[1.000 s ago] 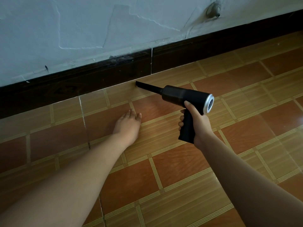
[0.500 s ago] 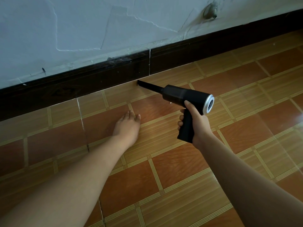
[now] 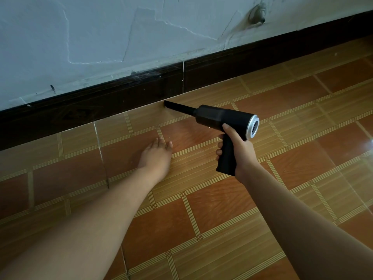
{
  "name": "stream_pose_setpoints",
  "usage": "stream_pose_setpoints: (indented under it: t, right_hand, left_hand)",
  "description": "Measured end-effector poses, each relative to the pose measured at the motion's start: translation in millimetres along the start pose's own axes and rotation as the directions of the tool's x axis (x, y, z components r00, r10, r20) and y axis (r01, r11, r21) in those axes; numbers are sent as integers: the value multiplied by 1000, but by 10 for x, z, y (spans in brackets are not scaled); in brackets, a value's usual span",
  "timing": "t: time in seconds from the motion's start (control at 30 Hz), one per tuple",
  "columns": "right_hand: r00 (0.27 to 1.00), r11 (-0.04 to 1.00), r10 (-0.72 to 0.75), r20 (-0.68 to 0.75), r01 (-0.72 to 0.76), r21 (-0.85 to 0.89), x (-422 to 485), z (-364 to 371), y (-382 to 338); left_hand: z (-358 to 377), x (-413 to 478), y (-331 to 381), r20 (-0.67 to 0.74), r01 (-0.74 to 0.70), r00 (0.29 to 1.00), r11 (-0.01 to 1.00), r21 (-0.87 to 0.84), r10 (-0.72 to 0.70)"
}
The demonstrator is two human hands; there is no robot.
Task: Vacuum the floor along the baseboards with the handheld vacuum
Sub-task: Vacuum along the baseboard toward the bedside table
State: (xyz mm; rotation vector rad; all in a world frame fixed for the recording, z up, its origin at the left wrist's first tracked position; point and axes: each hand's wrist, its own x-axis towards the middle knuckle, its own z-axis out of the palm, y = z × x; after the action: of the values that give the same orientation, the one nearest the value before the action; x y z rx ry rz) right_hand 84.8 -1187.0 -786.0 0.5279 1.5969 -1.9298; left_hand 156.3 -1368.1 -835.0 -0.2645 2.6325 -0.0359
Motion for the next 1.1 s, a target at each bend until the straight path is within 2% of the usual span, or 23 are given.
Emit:
stream_pose_setpoints:
  t: [0.23, 0.7, 1.1]
  right_hand:
    - [1000, 1000, -9, -19, 10, 21, 22, -32, -35]
    - [992, 997, 23, 120, -13, -80, -42, 261, 101]
    - [999, 998, 12, 45, -9, -63, 25, 180, -82]
  left_hand:
    - [-9, -8, 3, 1, 0, 1000, 1000, -4, 0]
    - [-15, 5, 6, 26, 18, 1000, 1000, -23, -17]
    - [-77, 0, -41, 30, -20, 999, 1000, -21, 20]
